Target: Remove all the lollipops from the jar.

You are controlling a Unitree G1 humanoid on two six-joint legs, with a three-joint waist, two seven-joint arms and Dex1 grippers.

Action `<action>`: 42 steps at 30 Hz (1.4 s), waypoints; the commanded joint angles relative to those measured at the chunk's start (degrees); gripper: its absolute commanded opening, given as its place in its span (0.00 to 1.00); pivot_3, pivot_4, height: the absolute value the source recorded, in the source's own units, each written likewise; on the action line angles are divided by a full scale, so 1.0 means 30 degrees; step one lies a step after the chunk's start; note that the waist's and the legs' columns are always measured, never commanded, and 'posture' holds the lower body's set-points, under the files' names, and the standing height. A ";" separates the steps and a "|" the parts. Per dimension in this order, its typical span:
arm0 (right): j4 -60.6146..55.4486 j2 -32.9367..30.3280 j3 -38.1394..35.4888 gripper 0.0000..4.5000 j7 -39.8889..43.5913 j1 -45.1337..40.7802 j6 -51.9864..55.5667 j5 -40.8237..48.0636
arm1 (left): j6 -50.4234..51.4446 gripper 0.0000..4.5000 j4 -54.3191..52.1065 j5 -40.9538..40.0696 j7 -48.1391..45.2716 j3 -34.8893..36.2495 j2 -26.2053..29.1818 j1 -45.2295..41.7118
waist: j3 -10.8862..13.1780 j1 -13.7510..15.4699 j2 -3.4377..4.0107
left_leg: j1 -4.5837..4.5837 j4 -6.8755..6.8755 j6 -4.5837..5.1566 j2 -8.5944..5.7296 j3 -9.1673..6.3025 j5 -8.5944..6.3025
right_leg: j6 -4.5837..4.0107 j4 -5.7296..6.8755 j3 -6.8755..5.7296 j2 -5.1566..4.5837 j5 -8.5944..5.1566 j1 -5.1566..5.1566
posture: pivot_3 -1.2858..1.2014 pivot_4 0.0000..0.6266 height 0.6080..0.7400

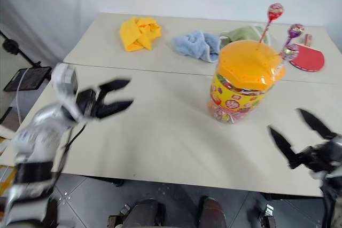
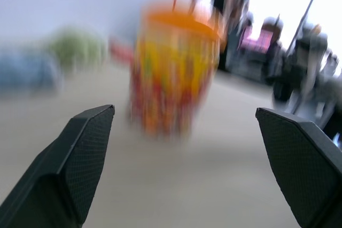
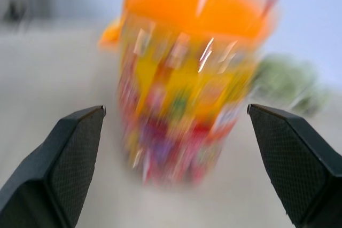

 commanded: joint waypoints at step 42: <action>0.2308 -0.5116 0.2356 0.02 -0.4634 -1.0701 0.6579 0.2974 | 0.0579 1.00 -0.0001 -0.1369 0.1020 -0.0101 -0.3666 -0.1768 | -0.0018 -0.0614 -0.0050 | 0.0012 -0.0020 0.0030 0.0023 0.0088 -0.0059 | 0.0033 -0.0037 0.0048 0.0020 0.0017 -0.0029 | 0.52 0.24 1.00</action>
